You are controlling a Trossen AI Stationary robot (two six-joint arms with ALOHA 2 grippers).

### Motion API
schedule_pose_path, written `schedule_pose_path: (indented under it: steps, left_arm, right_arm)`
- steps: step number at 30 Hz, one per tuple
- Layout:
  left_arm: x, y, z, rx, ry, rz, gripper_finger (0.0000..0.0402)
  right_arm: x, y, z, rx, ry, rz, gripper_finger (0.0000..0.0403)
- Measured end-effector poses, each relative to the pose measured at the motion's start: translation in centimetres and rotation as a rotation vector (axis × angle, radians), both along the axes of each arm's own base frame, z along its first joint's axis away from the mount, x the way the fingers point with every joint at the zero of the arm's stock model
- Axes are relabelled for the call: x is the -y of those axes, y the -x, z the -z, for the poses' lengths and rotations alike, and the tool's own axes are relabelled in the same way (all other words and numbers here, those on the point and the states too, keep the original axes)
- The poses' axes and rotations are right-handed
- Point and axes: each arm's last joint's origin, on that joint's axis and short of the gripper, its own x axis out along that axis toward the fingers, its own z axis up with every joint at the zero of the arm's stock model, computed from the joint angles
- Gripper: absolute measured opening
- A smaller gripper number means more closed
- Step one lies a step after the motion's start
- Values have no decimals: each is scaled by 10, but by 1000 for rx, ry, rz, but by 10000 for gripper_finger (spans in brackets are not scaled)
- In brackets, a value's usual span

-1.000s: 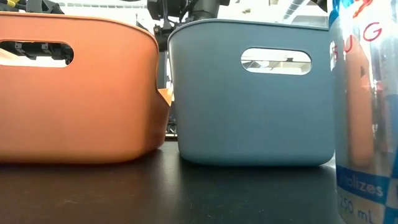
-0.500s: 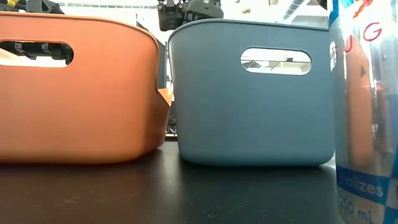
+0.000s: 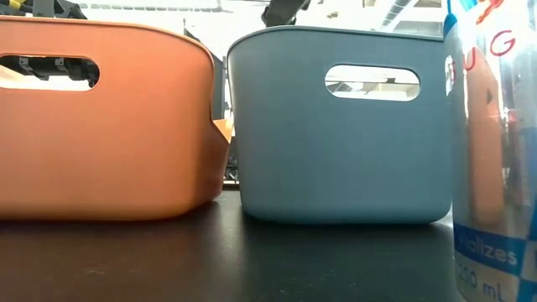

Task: Sort soda cans
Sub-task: Put the top right red soda can into the yellow bin

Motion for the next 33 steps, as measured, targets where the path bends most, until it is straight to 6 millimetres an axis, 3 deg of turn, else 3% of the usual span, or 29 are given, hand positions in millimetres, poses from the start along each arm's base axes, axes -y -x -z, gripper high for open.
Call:
schedule_pose_path:
  steps: [8,13,17,23,33]
  left_arm:
    - [1,0,0,-1,-3,21,0]
    - [1,0,1,-11,-1,21,0]
    - [1,0,1,-14,1,21,0]
    - [1,0,2,-17,1,20,0]
    - [1,0,1,-13,9,21,0]
  right_arm:
    - [-5,45,-48,78,46,124,375]
    - [-14,68,-63,114,60,185,357]
    - [-23,86,-59,92,37,230,346]
    - [-40,111,-37,59,57,305,342]
    - [-43,189,-19,148,104,557,356]
